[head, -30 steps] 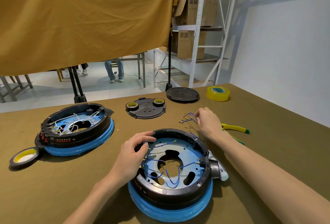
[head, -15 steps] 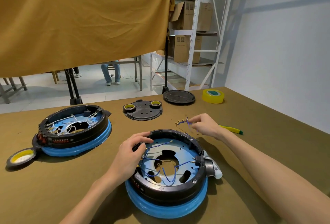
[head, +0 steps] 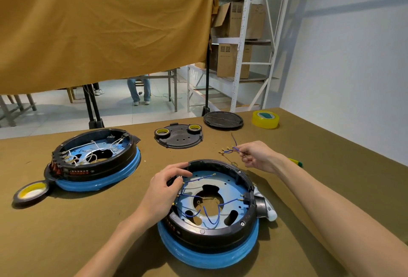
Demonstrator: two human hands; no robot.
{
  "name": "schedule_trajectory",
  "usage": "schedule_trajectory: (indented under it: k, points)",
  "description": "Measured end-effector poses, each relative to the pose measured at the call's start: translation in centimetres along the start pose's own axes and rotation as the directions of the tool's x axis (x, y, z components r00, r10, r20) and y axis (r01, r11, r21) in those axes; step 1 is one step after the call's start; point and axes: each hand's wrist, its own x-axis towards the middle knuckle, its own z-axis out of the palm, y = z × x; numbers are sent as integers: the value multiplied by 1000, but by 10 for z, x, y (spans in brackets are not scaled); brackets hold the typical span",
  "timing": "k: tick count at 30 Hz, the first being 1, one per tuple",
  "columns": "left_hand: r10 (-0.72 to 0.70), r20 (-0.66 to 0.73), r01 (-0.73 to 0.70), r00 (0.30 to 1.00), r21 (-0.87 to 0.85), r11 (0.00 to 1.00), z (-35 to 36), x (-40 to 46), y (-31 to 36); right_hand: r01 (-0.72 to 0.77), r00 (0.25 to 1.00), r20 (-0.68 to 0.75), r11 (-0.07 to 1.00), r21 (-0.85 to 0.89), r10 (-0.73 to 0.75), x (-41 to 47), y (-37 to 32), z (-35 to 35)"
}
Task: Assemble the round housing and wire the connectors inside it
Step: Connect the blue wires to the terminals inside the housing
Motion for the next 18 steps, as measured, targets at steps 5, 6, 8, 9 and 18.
schedule_trajectory:
  k: [5,6,8,9,18]
  points:
    - [-4,9,4,1000,-13,1000,0,0,1,47,998,-51,992,118,-42,3,4,-3]
    - [0,10,1,1000,-9,1000,-1,0,1,61,997,-48,990,127,-55,3,5,-4]
    - [4,11,-4,1000,-9,1000,-1,0,1,73,997,-21,987,146,-71,2,6,-5]
    - [5,11,-4,1000,-11,1000,-1,0,1,73,997,3,986,147,-75,1,6,-3]
    - [45,-52,-45,998,-3,999,-3,1,15,373,923,148,918,-131,-354,-51,-7,39]
